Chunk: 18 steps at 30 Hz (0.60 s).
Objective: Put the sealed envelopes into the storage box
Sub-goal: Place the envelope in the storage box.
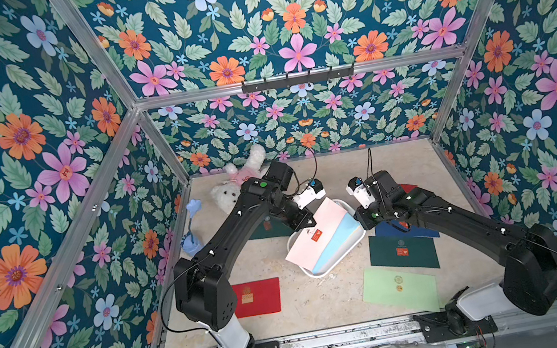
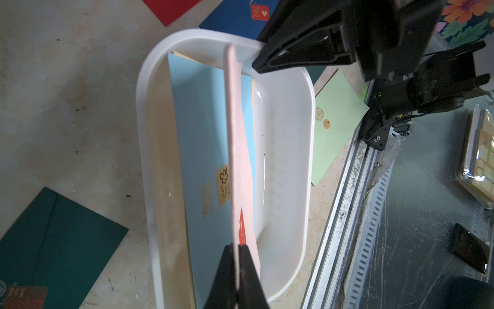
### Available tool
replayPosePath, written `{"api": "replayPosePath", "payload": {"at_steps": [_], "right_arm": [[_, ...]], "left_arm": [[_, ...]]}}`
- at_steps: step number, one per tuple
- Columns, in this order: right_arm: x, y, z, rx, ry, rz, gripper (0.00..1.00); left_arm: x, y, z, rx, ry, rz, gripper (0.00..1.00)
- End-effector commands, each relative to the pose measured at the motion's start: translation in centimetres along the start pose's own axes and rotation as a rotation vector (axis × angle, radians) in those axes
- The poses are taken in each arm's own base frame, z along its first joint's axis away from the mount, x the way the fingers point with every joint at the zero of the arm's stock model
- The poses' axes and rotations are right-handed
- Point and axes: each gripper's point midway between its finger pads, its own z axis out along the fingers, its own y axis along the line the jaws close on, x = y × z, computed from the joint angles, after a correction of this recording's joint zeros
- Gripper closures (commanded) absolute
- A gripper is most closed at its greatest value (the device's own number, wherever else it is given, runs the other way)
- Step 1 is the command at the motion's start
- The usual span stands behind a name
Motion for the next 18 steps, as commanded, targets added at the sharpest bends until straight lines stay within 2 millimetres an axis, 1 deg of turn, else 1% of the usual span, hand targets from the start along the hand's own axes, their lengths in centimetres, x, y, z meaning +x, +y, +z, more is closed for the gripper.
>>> {"api": "replayPosePath", "payload": {"at_steps": [1,5,8,18], "right_arm": [[-0.2,0.9,-0.6,-0.029,-0.005,-0.034,1.0],[-0.1,1.4,-0.9,-0.033,-0.008,-0.047,1.0],[-0.1,1.6,-1.2,-0.037,-0.012,-0.055,1.0],[-0.2,2.5,-1.7,-0.059,-0.015,-0.082,1.0]], "left_arm": [[0.0,-0.1,0.4,0.004,0.008,0.023,1.0],[0.2,-0.2,1.0,0.016,0.024,0.037,1.0],[0.8,-0.3,1.7,0.037,0.048,0.036,1.0],[1.4,-1.7,4.0,0.092,0.111,0.068,1.0]]}}
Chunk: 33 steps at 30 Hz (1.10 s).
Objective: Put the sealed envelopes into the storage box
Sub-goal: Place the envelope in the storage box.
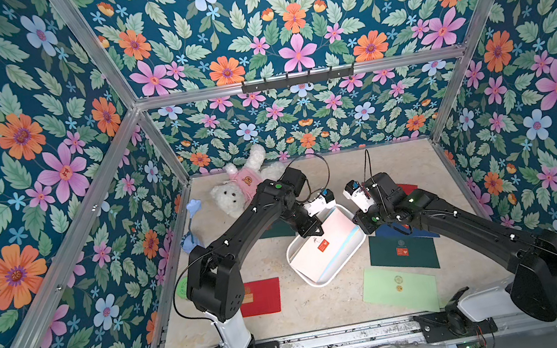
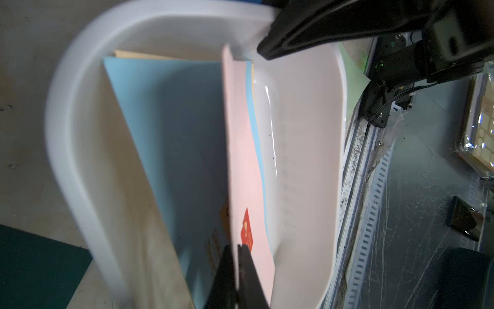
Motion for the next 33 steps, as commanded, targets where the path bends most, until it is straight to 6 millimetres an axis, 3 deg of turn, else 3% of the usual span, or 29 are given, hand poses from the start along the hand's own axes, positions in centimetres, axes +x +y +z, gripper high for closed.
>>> {"api": "replayPosePath", "payload": {"at_steps": [1,8,14,18,25,29,33], "right_arm": [[-0.6,0.7,-0.5,-0.033,-0.026,-0.006,1.0],[-0.7,1.3,-0.8,-0.063,-0.046,-0.006,1.0],[-0.3,1.4,-0.4,-0.07,-0.037,0.005,1.0],[0.1,1.4,-0.1,-0.071,-0.032,0.015,1.0],[0.4,0.4,0.8,-0.029,-0.027,0.073,1.0],[0.0,-1.3,1.7,0.005,-0.03,0.169,1.0],[-0.8,-3.8,2.5,0.069,-0.047,0.277,1.0]], "left_arm": [[0.3,-0.7,0.3,0.028,0.02,0.015,1.0],[0.3,-0.9,0.4,0.033,0.037,0.024,0.99],[-0.2,0.5,-0.2,-0.062,0.036,0.016,0.8],[-1.6,1.8,-1.6,-0.16,-0.017,0.011,0.66],[-3.1,4.4,-4.8,-0.292,-0.124,-0.07,0.59],[-3.3,6.2,-6.8,-0.384,-0.211,-0.15,0.57],[-1.9,8.7,-9.1,-0.51,-0.298,-0.296,0.51]]}}
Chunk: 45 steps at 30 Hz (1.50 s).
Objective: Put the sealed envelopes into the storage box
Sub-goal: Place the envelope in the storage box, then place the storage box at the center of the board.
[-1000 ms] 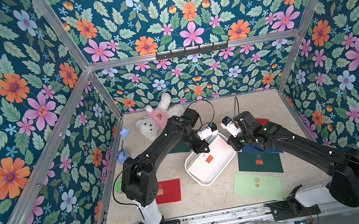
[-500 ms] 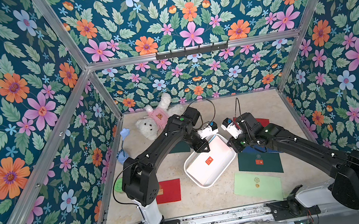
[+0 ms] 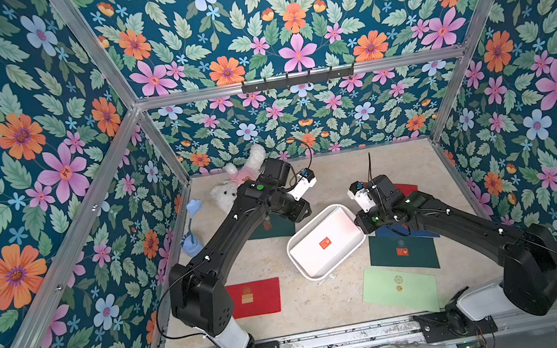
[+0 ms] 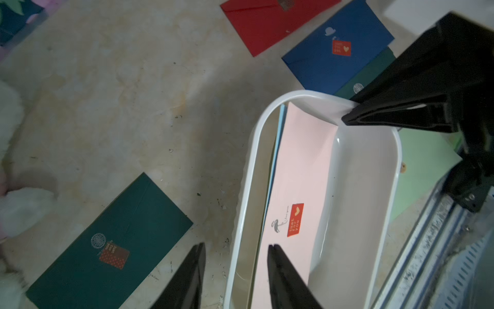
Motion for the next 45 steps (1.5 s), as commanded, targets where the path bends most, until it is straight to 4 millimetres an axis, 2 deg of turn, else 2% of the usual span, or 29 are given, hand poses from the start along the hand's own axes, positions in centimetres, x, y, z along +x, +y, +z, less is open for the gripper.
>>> {"api": "replayPosePath", "payload": {"at_steps": [1,6,8,11,15,16,21,27,30,33,35,38,41,45], "right_arm": [[-2.5,-1.5,0.3,0.042,-0.078,0.113,1.0],[-3.9,-4.4,1.1,0.117,-0.097,0.233,1.0],[-4.3,-5.2,1.5,0.143,-0.101,0.265,1.0],[-4.8,-6.5,2.2,0.174,-0.104,0.317,1.0],[-6.0,-6.9,2.9,0.171,-0.127,0.352,1.0],[-5.6,-7.1,3.9,0.173,-0.104,0.358,1.0],[-5.6,-7.5,5.7,0.181,-0.067,0.366,1.0],[-5.5,-7.6,6.8,0.178,-0.033,0.35,0.94],[-5.5,-7.2,6.7,0.161,-0.026,0.341,0.89],[-5.4,-7.0,6.5,0.154,-0.012,0.331,0.8],[-5.4,-6.8,6.1,0.151,-0.005,0.323,0.71],[-5.6,-6.5,5.3,0.146,-0.008,0.321,0.64],[-5.8,-6.3,4.3,0.142,-0.022,0.32,0.6],[-5.6,-6.0,3.3,0.142,-0.017,0.309,0.57]], "left_arm": [[-0.7,3.8,-1.1,-0.154,-0.096,-0.162,0.5],[2.7,9.4,-1.6,-0.335,-0.117,-0.386,0.46],[4.3,10.9,-1.4,-0.381,-0.109,-0.466,0.45],[6.3,12.6,-0.7,-0.424,-0.116,-0.57,0.43],[8.1,14.3,0.5,-0.433,-0.144,-0.666,0.43],[8.5,14.8,0.9,-0.435,-0.143,-0.689,0.42],[10.6,15.4,2.1,-0.431,-0.105,-0.765,0.42],[14.5,14.1,2.5,-0.451,0.0,-0.858,0.4],[16.6,12.2,2.4,-0.426,0.053,-0.914,0.38],[18.9,10.5,1.7,-0.429,0.098,-0.949,0.38],[20.3,9.6,1.1,-0.441,0.119,-0.978,0.37],[22.5,8.0,1.0,-0.44,0.154,-1.042,0.37],[24.4,6.3,1.3,-0.42,0.193,-1.112,0.37],[26.5,3.7,1.2,-0.431,0.271,-1.122,0.37]]}}
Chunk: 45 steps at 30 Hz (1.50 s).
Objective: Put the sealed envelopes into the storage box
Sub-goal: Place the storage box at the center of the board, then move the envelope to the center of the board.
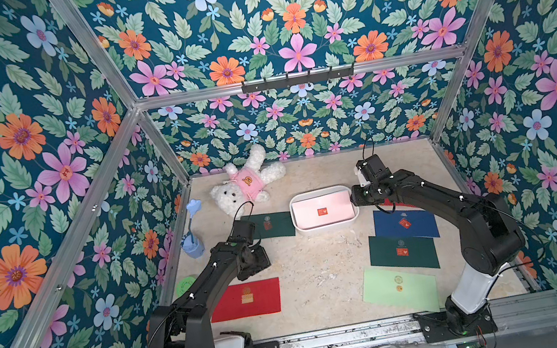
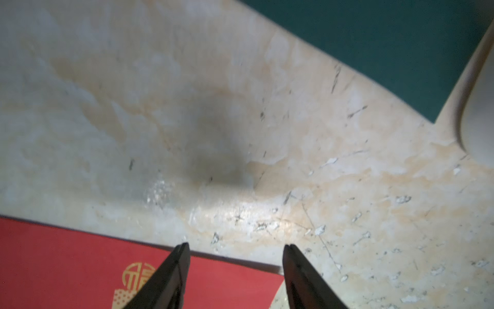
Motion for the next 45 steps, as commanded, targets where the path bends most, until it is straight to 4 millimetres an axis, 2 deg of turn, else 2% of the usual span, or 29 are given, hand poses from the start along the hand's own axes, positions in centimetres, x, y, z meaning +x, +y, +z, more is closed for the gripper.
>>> {"api": "replayPosePath", "payload": {"at_steps": [1,7,16,17,23,28,37,41,45], "right_arm": [[0.9,-0.1,-0.8,0.005,0.027,-0.013,0.57],[1.1,-0.2,-1.2,-0.001,0.013,-0.012,0.56],[2.1,-0.3,-0.7,-0.008,0.034,-0.016,0.54],[1.7,-0.1,-1.8,-0.018,0.01,-0.019,0.54],[2.5,-0.5,-2.0,-0.015,0.007,-0.021,0.53],[3.3,-1.1,-1.8,-0.006,0.023,-0.017,0.53],[4.3,-1.6,-1.7,-0.016,0.05,-0.011,0.52],[4.9,-1.5,-1.7,-0.032,0.068,-0.011,0.51],[5.4,-1.2,-2.0,-0.05,0.078,-0.012,0.5]], "left_arm": [[2.9,1.0,-0.3,-0.064,0.066,-0.036,0.36],[5.8,1.4,-0.9,-0.108,0.091,-0.032,0.35],[7.7,0.3,1.3,-0.112,0.129,-0.029,0.35],[7.9,0.2,1.5,-0.108,0.133,-0.028,0.35],[9.1,-1.9,2.8,-0.052,0.152,-0.016,0.37],[9.6,-5.6,3.6,0.033,0.17,-0.005,0.37],[8.4,-13.8,3.8,0.159,0.164,0.039,0.38],[7.3,-18.0,3.2,0.214,0.152,0.072,0.38],[6.1,-21.1,1.9,0.272,0.133,0.096,0.38]]}}
